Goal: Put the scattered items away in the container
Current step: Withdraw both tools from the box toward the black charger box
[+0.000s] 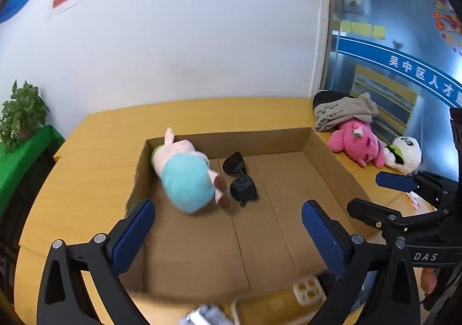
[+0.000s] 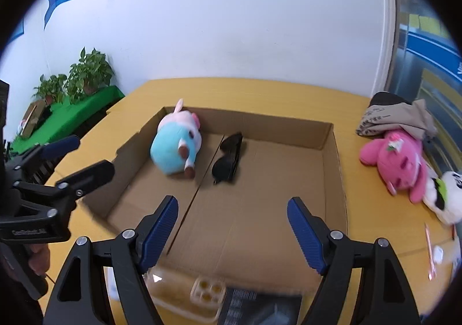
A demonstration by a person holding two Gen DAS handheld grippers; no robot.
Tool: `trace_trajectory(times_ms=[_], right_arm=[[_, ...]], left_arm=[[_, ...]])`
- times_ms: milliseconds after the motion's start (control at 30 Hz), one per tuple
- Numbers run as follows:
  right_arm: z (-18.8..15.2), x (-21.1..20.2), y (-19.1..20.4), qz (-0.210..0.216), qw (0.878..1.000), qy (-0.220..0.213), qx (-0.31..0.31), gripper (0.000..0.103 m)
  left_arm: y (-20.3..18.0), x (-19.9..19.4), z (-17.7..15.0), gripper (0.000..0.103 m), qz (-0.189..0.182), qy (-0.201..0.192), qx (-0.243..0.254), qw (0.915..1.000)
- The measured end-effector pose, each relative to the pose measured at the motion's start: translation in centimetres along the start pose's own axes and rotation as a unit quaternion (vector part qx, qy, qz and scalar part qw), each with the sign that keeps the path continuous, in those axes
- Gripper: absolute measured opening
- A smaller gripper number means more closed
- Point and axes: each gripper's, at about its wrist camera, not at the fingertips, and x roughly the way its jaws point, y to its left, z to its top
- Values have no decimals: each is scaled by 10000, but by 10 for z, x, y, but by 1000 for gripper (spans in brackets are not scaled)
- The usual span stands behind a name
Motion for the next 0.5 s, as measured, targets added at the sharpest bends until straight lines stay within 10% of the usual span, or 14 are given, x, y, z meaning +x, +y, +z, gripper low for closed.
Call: trace_trajectory(times_ms=[500], right_arm=[[-48, -58, 42, 102, 9988, -271, -386, 78]], left_arm=[[17, -57, -46, 103, 79, -86, -376, 9992]])
